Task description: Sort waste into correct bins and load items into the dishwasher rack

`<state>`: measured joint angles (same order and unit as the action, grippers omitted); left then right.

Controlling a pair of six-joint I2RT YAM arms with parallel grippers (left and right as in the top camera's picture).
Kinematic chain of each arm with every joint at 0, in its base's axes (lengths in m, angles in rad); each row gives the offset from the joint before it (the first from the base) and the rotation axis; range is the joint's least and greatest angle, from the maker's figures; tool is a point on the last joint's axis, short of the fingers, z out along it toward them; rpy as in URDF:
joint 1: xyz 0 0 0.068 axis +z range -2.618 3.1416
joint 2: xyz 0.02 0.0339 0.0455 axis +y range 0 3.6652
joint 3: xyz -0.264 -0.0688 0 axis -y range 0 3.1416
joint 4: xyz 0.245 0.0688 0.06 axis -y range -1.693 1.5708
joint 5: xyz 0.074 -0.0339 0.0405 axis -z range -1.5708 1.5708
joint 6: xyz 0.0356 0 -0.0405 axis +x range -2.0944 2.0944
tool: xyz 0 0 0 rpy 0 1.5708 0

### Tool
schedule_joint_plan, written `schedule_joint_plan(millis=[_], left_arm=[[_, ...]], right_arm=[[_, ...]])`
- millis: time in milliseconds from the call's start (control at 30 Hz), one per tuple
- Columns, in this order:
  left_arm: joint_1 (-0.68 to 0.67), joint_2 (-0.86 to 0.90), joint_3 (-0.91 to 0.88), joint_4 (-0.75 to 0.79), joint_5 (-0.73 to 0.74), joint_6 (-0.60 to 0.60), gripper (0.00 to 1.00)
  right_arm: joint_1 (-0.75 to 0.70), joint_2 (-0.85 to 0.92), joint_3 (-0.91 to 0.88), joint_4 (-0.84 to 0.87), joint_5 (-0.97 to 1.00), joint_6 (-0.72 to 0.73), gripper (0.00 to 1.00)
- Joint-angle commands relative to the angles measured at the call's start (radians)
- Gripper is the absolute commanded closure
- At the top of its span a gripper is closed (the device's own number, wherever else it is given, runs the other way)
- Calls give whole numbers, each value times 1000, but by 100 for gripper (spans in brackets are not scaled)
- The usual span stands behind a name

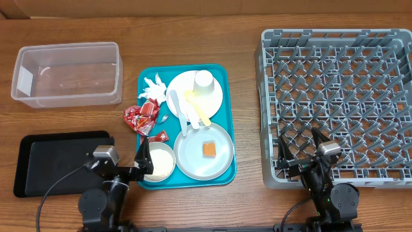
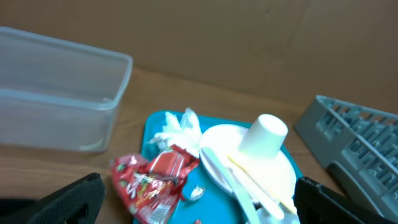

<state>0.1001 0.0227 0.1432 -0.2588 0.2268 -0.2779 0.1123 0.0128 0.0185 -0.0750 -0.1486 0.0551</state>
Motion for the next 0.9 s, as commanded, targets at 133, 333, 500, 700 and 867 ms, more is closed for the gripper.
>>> schedule_joint_plan(millis=[133, 333, 500, 700, 867], left_arm=[[4, 121, 257, -191, -35, 66, 0], [4, 339, 450, -325, -3, 73, 0], [4, 591, 634, -498, 52, 96, 0], [4, 887, 856, -756, 71, 149, 0], [-8, 1075, 927, -863, 71, 193, 0]], right_arm=[[5, -10, -10, 5, 14, -3, 0], [5, -10, -10, 5, 14, -3, 0], [5, -10, -10, 5, 14, -3, 0], [5, -10, -10, 5, 14, -3, 0], [5, -10, -10, 5, 14, -3, 0]])
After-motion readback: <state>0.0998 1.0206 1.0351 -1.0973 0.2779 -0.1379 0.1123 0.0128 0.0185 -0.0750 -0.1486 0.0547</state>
